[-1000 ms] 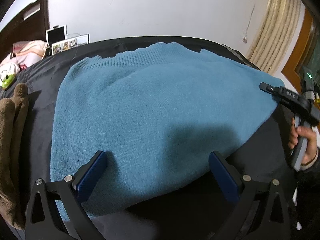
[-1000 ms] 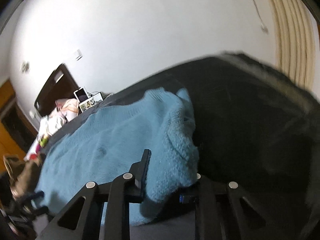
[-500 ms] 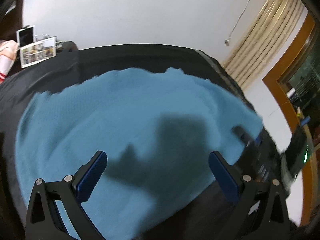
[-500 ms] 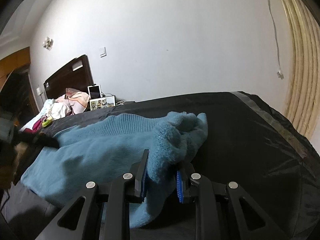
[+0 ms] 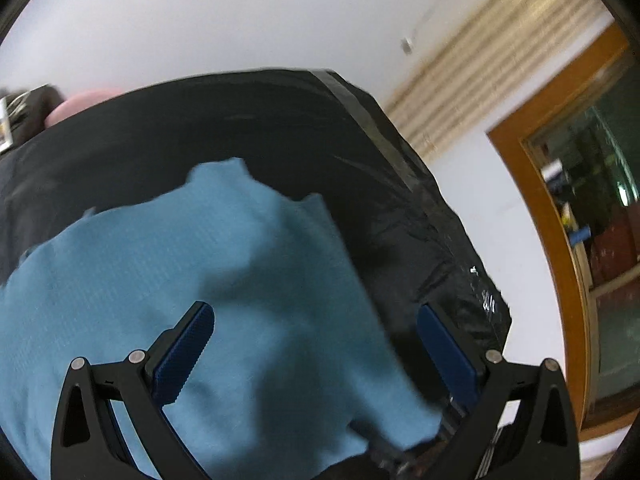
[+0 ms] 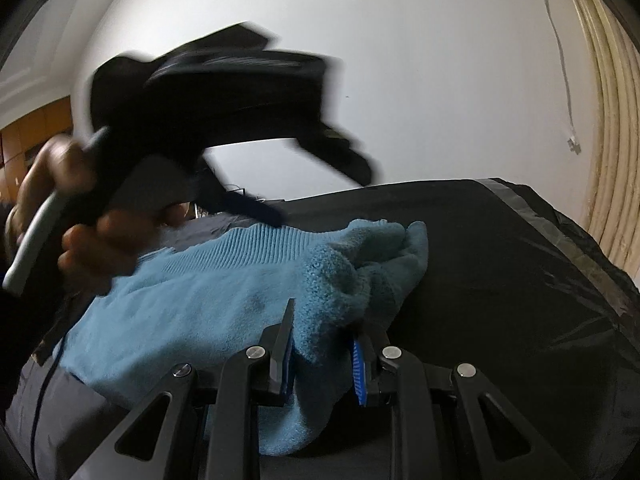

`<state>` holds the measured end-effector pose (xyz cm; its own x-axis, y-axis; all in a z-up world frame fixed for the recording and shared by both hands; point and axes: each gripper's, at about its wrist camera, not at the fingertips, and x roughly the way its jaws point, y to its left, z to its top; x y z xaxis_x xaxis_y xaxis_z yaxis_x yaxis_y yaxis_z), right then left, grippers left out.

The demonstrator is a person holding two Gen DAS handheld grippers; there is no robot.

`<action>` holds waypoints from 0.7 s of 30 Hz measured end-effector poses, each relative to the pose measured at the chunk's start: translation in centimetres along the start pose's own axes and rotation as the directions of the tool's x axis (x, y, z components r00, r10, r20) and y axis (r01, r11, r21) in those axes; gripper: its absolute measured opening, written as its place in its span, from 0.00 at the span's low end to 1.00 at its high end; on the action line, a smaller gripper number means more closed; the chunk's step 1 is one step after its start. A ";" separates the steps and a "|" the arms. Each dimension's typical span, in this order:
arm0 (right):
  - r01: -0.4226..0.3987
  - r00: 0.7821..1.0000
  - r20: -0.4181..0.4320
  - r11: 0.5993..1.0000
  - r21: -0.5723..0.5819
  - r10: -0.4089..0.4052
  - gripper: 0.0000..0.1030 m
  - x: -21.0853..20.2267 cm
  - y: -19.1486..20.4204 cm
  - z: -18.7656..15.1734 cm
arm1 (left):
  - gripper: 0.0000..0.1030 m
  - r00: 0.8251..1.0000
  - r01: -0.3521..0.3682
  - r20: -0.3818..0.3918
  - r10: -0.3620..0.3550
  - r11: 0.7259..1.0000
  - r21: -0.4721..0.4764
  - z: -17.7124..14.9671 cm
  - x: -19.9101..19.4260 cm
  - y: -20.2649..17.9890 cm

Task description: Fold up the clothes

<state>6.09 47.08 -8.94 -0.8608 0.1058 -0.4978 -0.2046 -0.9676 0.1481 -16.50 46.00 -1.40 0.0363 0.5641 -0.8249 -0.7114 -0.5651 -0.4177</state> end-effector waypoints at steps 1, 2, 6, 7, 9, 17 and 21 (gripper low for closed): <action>0.000 1.000 0.000 1.000 -0.008 0.000 0.23 0.0 0.1 0.0 | 0.99 1.000 -0.009 -0.017 0.009 1.000 0.013 0.3 0.6 -0.5; 0.002 1.000 0.001 1.000 -0.015 -0.002 0.23 0.0 0.2 0.0 | 0.99 0.999 -0.018 -0.033 0.018 1.000 0.021 0.7 1.2 -0.9; 0.003 1.000 0.006 0.999 -0.044 -0.002 0.23 -0.1 0.8 -0.2 | 0.99 0.994 -0.037 -0.101 0.041 0.999 0.038 1.7 3.2 -1.6; 0.002 1.000 0.008 0.999 -0.053 -0.002 0.23 -0.2 1.0 -0.3 | 0.99 0.992 -0.038 -0.120 0.043 0.998 0.043 1.9 3.6 -1.7; 0.004 1.000 0.016 0.997 -0.072 -0.003 0.23 -0.4 1.4 -0.3 | 0.99 0.986 -0.046 -0.157 0.054 0.997 0.055 2.2 4.5 -2.1; 0.005 0.999 0.043 0.992 -0.130 0.001 0.23 -0.9 2.6 -0.7 | 0.97 0.968 -0.152 -0.175 0.181 0.974 0.166 2.4 6.1 -3.2; 0.000 0.999 0.049 0.991 -0.130 0.007 0.23 -1.1 2.3 -0.9 | 0.61 0.959 -0.187 -0.177 0.221 0.964 0.189 2.5 6.1 -2.0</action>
<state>6.95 44.54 -8.81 -0.8839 0.1104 -0.4544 -0.1420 -0.9892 0.0358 -16.60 52.06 -4.62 0.0018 0.3097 -0.9508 -0.8254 -0.5364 -0.1763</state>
